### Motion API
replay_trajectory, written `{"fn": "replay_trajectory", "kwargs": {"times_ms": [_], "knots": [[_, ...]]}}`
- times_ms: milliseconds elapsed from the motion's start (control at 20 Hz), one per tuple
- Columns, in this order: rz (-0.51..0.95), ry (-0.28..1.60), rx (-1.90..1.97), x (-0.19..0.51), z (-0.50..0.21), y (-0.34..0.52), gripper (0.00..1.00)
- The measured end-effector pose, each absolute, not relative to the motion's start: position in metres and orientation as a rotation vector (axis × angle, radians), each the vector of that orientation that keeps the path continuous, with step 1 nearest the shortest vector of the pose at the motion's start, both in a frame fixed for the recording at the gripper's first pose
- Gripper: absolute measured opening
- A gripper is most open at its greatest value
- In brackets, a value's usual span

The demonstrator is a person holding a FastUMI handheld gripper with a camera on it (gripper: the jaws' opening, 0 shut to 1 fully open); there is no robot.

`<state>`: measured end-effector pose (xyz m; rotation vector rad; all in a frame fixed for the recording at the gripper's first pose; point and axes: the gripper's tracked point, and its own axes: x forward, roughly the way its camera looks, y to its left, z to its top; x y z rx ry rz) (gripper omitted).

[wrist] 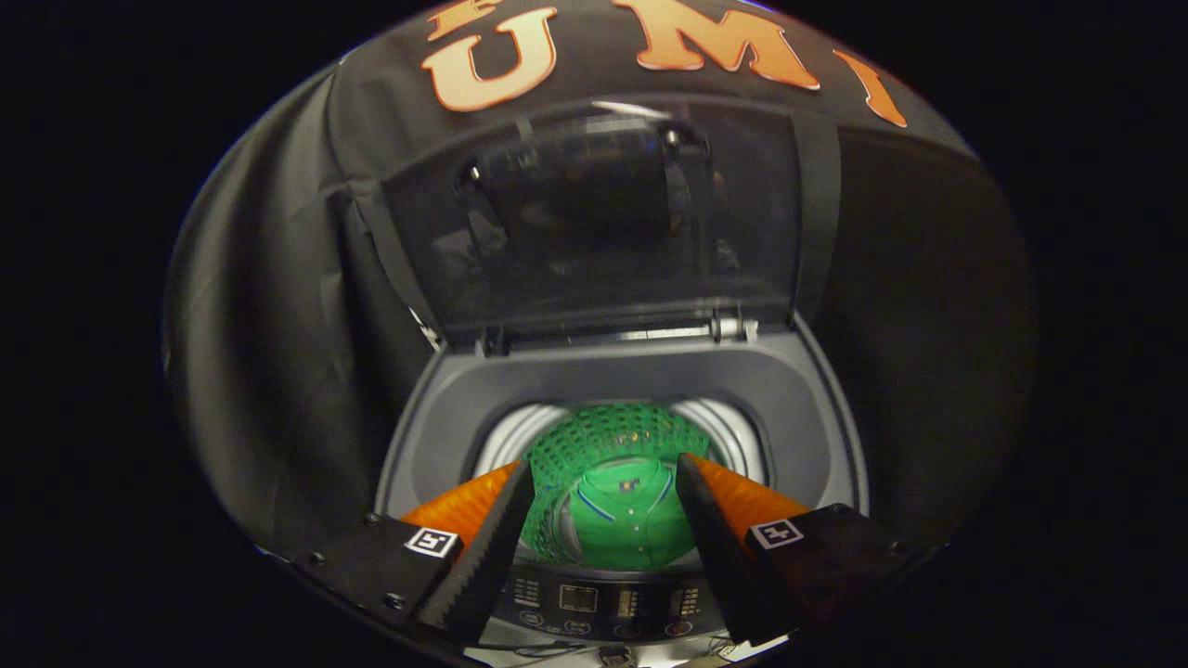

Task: Put the clothes into the washing machine and then close the washing machine lid.

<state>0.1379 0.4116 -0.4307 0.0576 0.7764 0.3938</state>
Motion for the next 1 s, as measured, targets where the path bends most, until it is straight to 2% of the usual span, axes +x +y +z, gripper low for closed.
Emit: {"fn": "replay_trajectory", "kwargs": {"times_ms": [200,400,650,900,1000], "knots": [[0.440,0.673,0.094,0.136,-0.356,0.419,0.98],[0.447,0.619,0.250,0.127,-0.310,0.425,0.98],[0.399,0.520,0.290,0.125,-0.292,0.404,0.98],[0.467,0.374,0.277,0.093,-0.254,0.396,0.98],[0.435,0.352,0.121,0.094,-0.280,0.367,0.98]]}}
